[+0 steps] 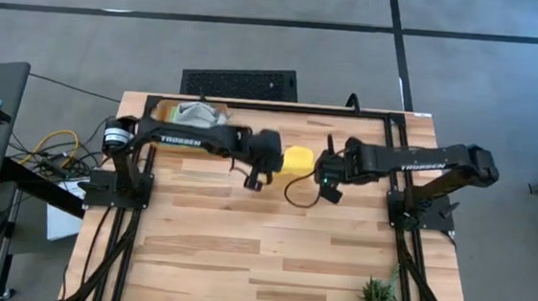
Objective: Fold microfiber towels
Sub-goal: Fold the yellow microfiber cloth
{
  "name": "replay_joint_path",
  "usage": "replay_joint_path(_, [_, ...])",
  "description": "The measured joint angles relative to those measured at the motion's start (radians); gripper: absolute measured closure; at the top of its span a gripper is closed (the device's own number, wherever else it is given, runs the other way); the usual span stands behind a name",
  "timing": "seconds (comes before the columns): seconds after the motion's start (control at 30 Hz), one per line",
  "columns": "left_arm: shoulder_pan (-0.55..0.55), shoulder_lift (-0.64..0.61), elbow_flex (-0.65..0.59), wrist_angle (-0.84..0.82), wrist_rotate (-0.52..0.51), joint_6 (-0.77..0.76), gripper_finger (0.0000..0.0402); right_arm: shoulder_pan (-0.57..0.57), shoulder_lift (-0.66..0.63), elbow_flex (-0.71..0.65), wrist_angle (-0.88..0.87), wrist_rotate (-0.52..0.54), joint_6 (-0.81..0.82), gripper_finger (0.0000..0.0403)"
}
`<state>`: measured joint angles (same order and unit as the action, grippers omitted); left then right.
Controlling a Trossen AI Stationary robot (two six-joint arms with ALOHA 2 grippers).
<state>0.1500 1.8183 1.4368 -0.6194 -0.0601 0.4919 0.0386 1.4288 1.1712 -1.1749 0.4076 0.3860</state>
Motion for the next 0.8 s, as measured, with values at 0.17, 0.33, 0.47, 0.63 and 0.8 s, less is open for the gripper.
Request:
replay_joint_path(0.17, [-0.08, -0.002, -0.096, 0.073, -0.001, -0.12, 0.0401, 0.087, -0.001, -0.066, 0.069, -0.084, 0.028, 0.0399])
replay_joint_path(0.33, [-0.146, -0.002, -0.176, 0.144, -0.003, -0.214, 0.0401, 0.182, -0.001, -0.125, 0.178, -0.2, 0.009, 0.0399])
replay_joint_path(0.47, [-0.187, -0.002, -0.219, 0.19, 0.0, -0.298, 0.0401, 0.251, -0.001, -0.175, 0.261, -0.22, 0.025, 0.0399])
replay_joint_path(0.63, [-0.231, -0.001, -0.266, 0.262, 0.0, -0.415, 0.0401, 0.304, -0.001, -0.218, 0.337, -0.221, 0.079, 0.039])
replay_joint_path(0.8, [-0.25, -0.001, -0.27, 0.264, 0.006, -0.506, 0.0397, 0.328, -0.001, -0.235, 0.386, -0.225, 0.138, 0.0369])
